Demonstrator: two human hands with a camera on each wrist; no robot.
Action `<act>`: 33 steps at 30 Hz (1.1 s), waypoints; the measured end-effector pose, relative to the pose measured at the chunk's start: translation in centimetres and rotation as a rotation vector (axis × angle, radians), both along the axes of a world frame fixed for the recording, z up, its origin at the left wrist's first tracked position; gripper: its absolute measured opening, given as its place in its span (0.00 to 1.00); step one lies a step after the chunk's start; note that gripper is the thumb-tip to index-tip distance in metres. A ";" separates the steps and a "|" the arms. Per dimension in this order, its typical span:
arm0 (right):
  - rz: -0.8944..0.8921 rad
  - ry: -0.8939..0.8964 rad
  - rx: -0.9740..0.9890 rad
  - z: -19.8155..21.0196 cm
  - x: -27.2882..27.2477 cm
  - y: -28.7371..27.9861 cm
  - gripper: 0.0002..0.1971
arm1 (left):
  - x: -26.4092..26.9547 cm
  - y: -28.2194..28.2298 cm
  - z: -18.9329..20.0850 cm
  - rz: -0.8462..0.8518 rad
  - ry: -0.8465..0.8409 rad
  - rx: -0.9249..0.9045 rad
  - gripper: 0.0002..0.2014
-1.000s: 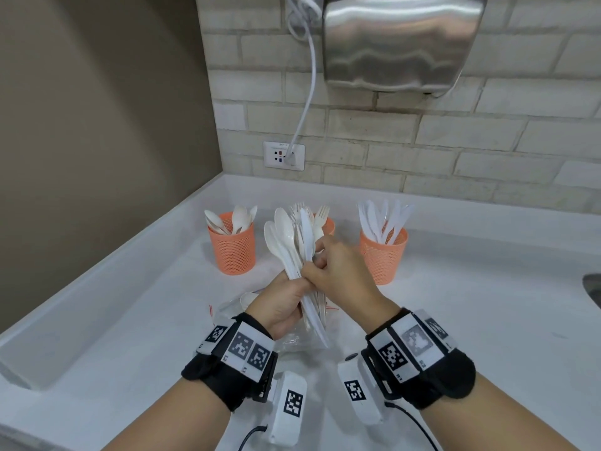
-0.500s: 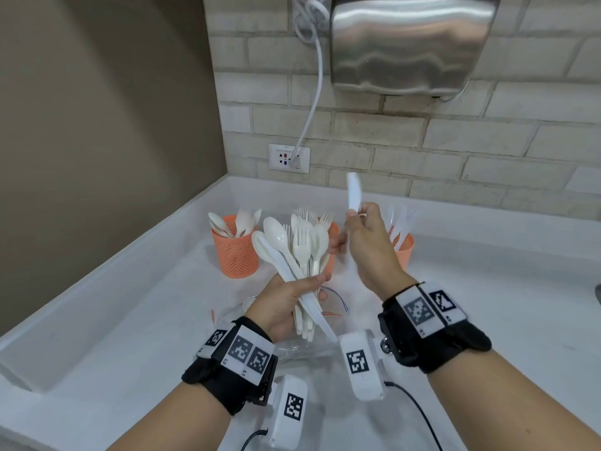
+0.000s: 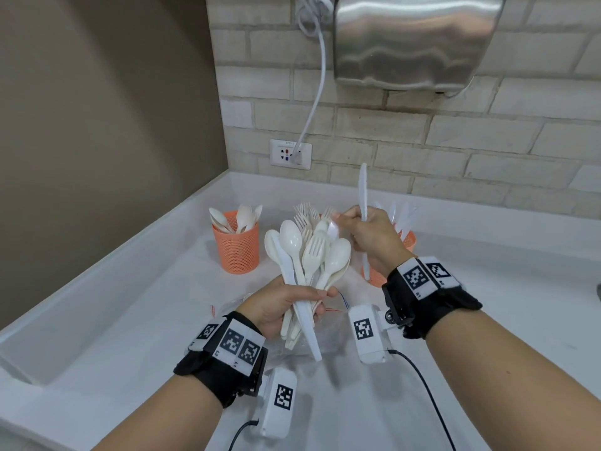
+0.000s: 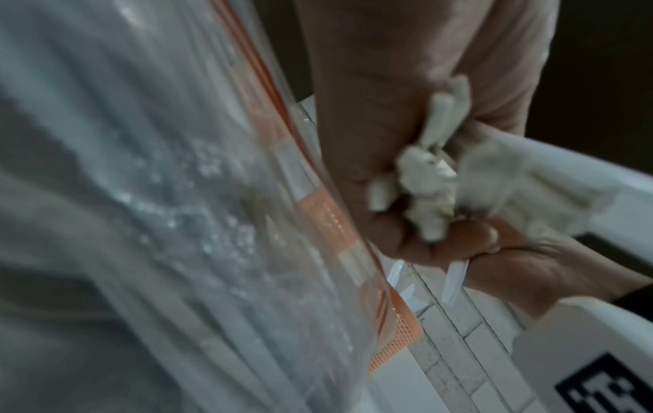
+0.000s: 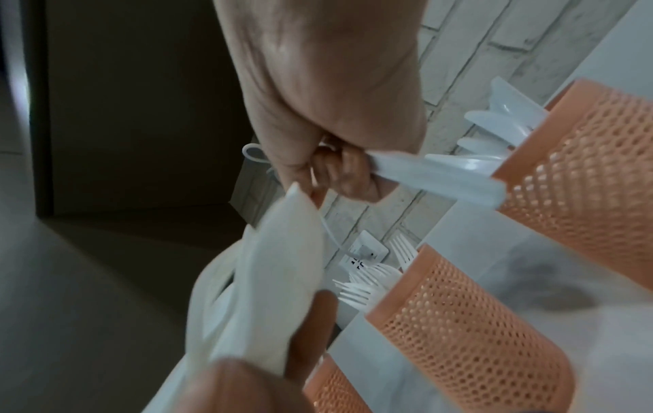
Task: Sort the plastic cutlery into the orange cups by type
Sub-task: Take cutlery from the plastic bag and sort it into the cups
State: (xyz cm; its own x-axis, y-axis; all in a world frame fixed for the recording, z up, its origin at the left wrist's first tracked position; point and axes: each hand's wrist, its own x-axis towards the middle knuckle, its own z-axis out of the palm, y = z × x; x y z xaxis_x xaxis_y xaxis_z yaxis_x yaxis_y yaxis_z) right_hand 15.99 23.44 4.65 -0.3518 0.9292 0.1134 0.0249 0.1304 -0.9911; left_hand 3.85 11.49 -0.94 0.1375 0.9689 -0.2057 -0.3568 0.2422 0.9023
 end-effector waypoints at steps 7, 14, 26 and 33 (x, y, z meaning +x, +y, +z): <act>0.165 -0.093 -0.031 -0.9 -0.5 -0.3 0.08 | -0.6 0.0 -0.2 0.002 -0.013 -0.027 0.10; -0.027 0.150 0.208 2.8 -0.4 0.2 0.09 | -0.8 -0.1 -1.0 0.032 0.026 -0.064 0.07; 0.331 -0.386 0.380 -1.5 -2.6 -5.1 0.05 | -0.5 1.2 -0.4 0.271 -0.117 0.000 0.10; 0.466 -0.626 0.453 -1.5 -1.6 -5.7 0.14 | -0.5 1.2 -0.4 0.297 -0.248 -0.020 0.21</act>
